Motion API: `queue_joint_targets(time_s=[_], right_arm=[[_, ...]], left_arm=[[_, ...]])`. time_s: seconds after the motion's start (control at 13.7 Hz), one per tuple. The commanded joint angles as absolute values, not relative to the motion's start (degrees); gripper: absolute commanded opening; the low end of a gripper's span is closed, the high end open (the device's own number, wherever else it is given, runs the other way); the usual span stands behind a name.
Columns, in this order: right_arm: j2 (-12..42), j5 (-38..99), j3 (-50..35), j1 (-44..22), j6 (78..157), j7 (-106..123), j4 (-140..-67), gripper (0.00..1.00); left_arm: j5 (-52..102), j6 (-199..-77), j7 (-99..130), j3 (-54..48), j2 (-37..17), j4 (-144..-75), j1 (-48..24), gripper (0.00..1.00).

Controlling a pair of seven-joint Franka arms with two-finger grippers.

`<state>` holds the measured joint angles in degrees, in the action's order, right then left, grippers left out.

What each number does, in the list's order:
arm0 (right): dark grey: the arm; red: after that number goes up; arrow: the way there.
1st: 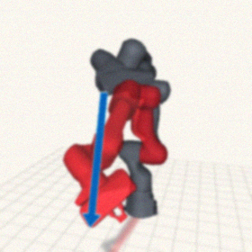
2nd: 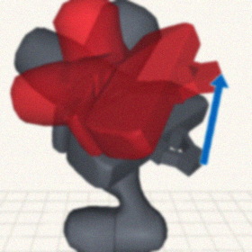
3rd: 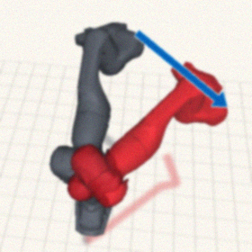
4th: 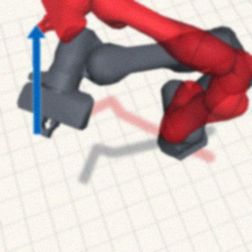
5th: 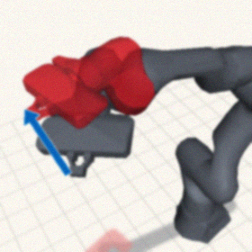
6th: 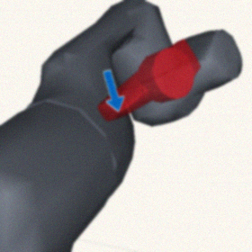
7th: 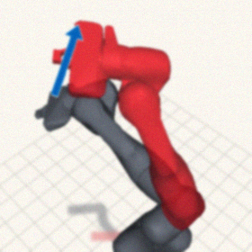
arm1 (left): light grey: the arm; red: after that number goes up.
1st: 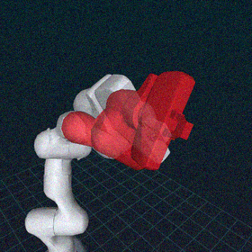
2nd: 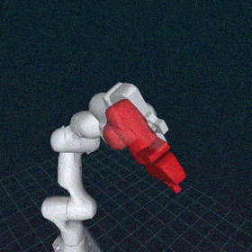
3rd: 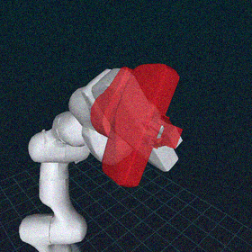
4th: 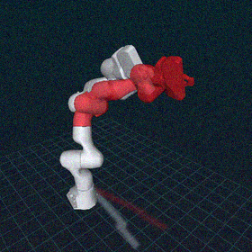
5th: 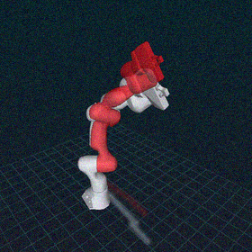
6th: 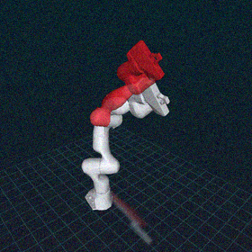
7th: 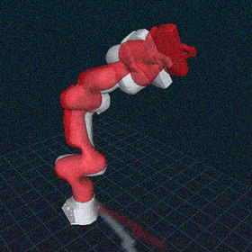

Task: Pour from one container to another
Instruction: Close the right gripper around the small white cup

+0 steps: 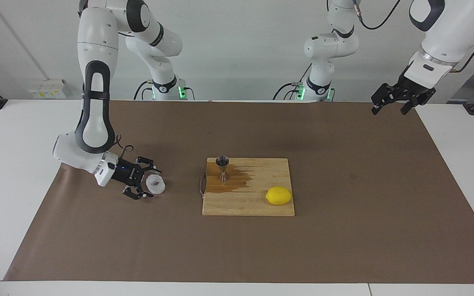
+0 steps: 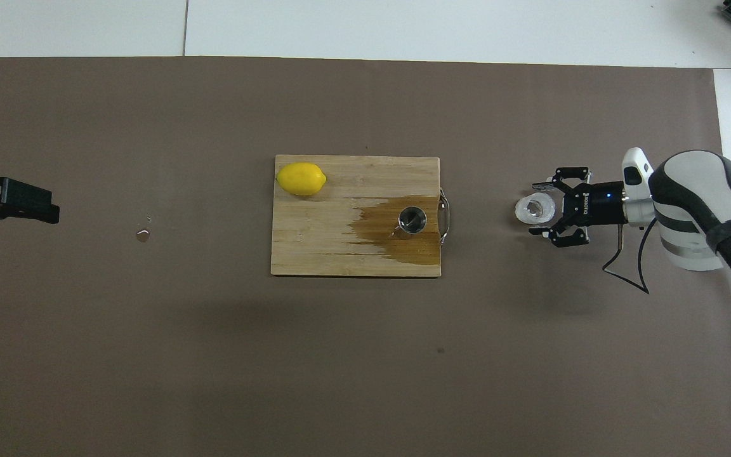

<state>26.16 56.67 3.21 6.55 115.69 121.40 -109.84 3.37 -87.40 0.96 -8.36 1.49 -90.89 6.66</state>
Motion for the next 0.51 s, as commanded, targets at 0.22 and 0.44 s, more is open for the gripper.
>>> queue_joint_targets(time_s=[0.22,0.44], right_arm=[[25.66,58.71,2.99,5.63,118.04,124.01,-111.89,1.0],[25.66,58.71,2.99,5.36,118.39,124.36,-111.8,0.74]], left_arm=[[2.72,-86.75,0.88,-8.96,3.25,-92.46,7.47,1.0],[2.72,-86.75,0.88,-8.97,3.25,-92.55,7.47,1.0]])
